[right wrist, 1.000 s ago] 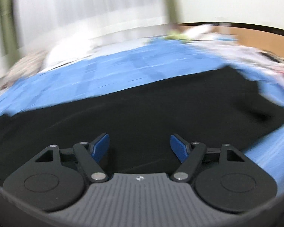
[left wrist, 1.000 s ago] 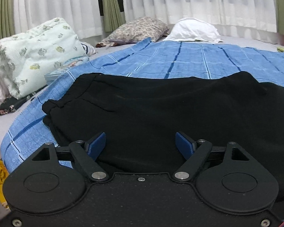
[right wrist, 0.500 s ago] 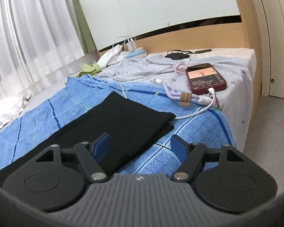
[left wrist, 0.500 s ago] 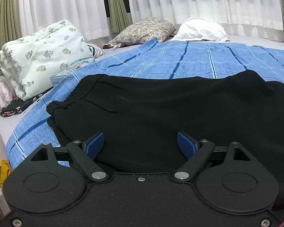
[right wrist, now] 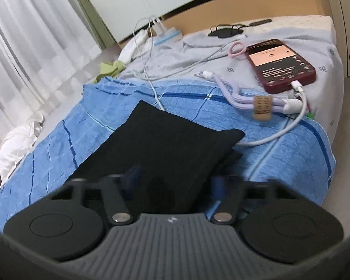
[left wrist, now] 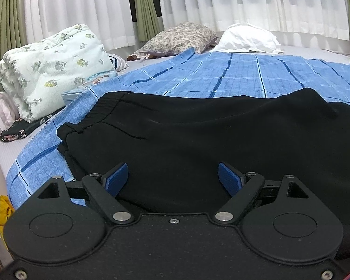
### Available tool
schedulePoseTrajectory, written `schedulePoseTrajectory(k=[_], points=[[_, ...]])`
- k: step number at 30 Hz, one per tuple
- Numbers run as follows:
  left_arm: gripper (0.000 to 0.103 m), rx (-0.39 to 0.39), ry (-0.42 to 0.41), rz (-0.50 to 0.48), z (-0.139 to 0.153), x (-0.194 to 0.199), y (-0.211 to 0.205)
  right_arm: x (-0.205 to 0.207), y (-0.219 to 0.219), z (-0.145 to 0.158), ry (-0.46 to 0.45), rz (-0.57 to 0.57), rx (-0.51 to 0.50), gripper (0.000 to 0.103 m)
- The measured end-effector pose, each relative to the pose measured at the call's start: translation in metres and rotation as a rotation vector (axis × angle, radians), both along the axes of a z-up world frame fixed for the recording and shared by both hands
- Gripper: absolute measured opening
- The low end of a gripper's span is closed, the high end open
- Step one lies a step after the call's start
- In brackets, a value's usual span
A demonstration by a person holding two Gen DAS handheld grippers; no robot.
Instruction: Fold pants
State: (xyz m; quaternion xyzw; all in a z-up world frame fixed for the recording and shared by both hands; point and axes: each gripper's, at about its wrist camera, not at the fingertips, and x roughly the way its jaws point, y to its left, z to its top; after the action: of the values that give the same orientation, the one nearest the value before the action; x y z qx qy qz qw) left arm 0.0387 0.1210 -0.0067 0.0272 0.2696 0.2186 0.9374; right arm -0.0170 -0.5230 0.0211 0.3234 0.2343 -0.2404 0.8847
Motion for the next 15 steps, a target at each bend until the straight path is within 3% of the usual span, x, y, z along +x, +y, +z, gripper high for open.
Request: schedulePoseTrajectory(k=[1,3,6,11,15], points=[[0.085,-0.006,-0.004,0.0,0.0,0.0,0.001,0.003,-0.002,0.0,0.012,-0.007,0.056,0.009],[0.085,-0.021,-0.015,-0.002,-0.001,-0.002,0.003,0.011,0.003,0.005,0.025,-0.022,0.066,0.008],[0.085,-0.036,-0.035,-0.006,-0.002,-0.005,0.005,0.041,0.049,0.03,0.083,0.051,-0.094,0.007],[0.085,-0.049,-0.057,-0.011,-0.003,-0.009,0.007,0.107,0.222,0.062,0.073,0.491,-0.434,0.007],[0.085,-0.064,-0.064,-0.015,-0.004,-0.011,0.008,0.107,0.369,0.035,0.077,0.907,-0.513,0.007]])
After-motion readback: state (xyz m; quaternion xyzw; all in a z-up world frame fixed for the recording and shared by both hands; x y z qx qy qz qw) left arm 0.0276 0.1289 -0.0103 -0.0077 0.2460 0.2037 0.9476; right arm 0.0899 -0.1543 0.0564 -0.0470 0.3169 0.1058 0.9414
